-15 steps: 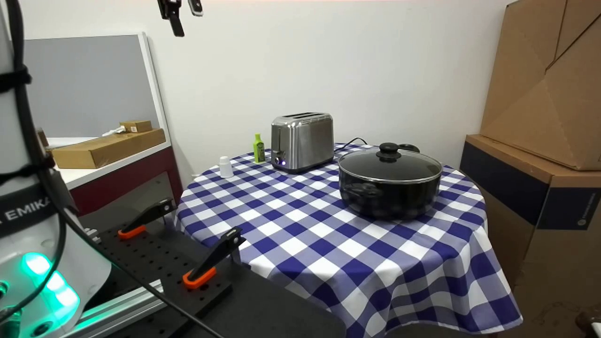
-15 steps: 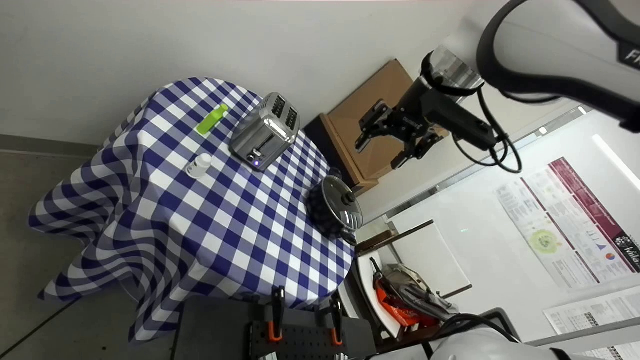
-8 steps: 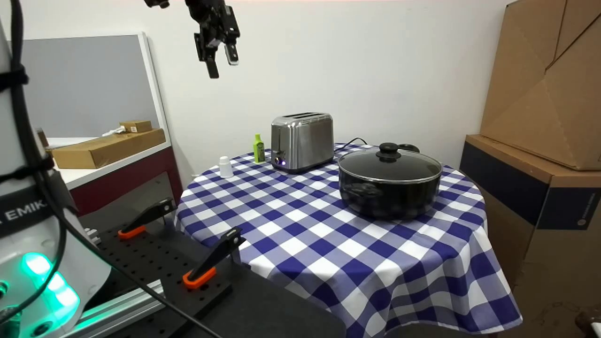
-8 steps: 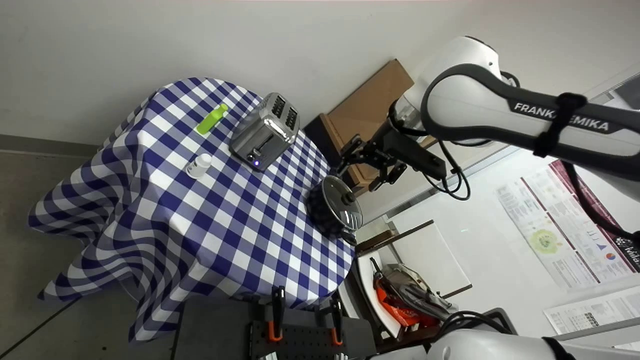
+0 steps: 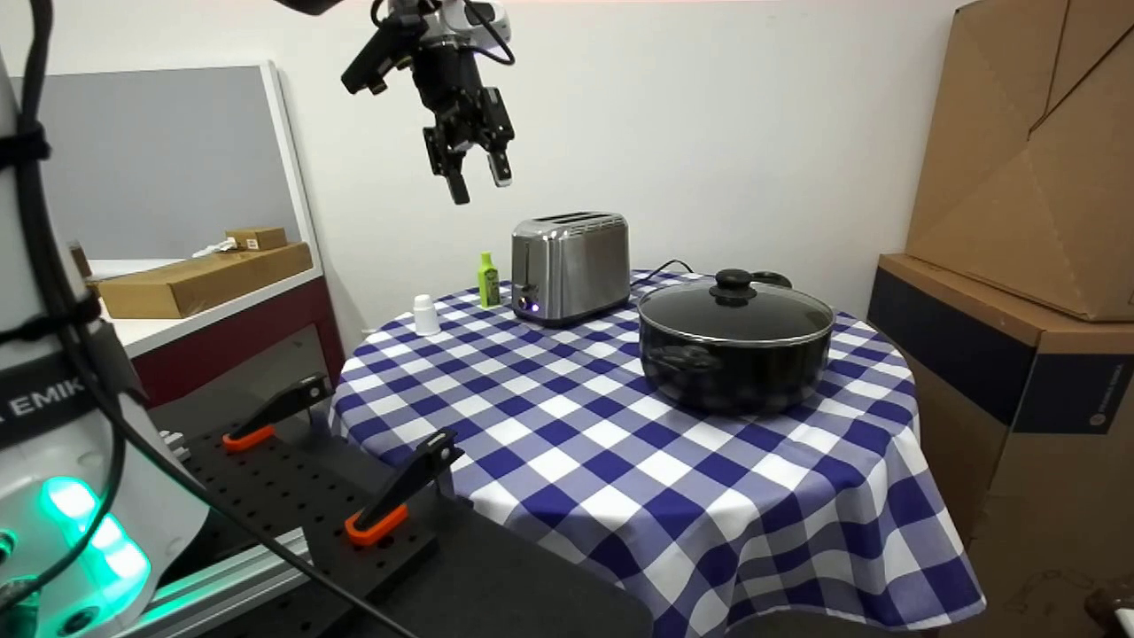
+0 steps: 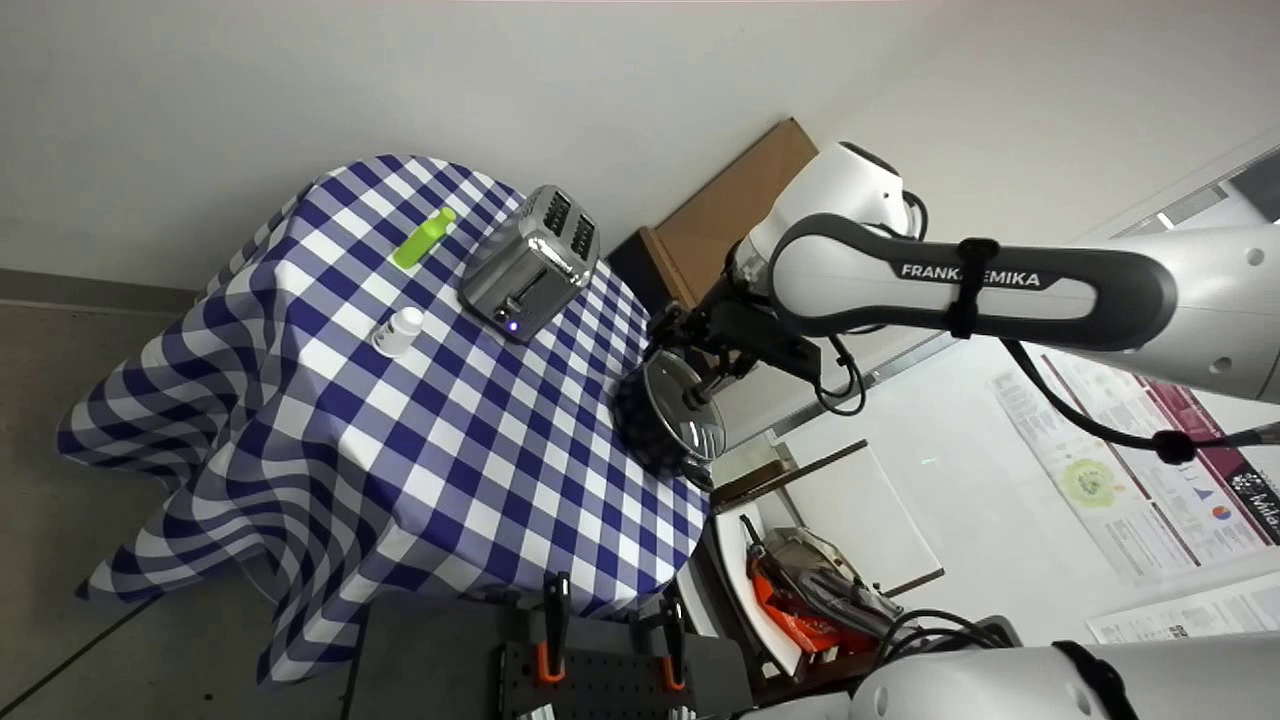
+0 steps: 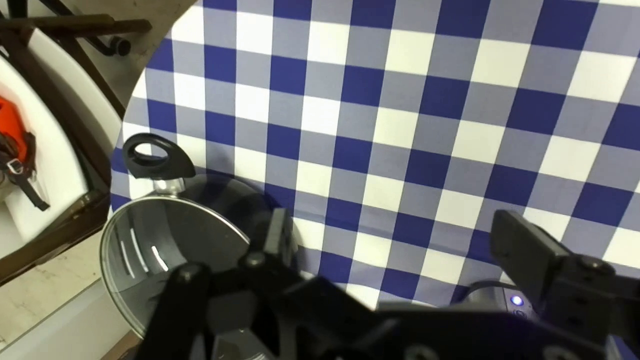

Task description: Press the button to push up the toaster lever

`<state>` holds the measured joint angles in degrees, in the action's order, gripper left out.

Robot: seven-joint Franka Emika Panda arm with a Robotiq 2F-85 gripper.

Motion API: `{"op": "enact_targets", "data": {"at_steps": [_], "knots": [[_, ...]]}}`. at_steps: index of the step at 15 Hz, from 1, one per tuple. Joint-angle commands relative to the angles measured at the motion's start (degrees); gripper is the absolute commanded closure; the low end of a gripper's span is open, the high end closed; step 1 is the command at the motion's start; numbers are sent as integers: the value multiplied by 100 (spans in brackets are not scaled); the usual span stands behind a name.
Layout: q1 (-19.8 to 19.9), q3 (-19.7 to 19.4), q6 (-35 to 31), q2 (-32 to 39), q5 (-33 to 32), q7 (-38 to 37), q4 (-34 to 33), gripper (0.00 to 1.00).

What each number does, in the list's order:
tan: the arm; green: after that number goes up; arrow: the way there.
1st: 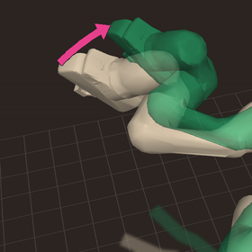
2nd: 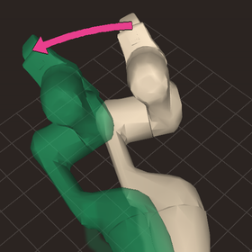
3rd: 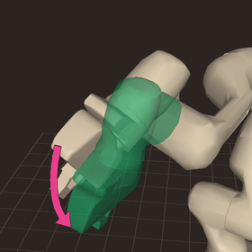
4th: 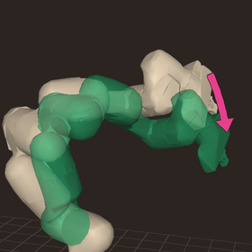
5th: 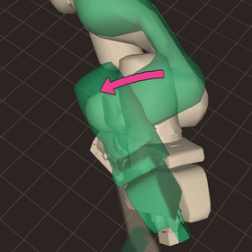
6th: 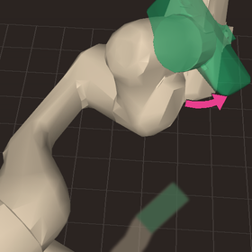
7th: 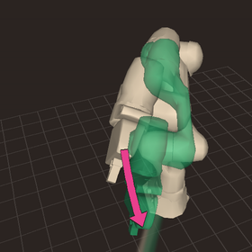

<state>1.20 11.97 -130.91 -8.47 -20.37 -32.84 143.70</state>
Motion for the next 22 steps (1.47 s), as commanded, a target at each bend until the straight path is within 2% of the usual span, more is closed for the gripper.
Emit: {"op": "enact_targets", "data": {"at_steps": [1,5,8,14,22], "knots": [[-3,-189,-709,660,-781,-332,-166,0],[-123,-505,-1399,1455,-1450,-665,-459,0],[-301,-803,-1763,2057,-1674,-767,-828,0],[-880,-1237,-2257,3168,-1426,-585,-1634,0],[-1634,-1759,-2447,4232,-1326,-588,-2481,0]]}}
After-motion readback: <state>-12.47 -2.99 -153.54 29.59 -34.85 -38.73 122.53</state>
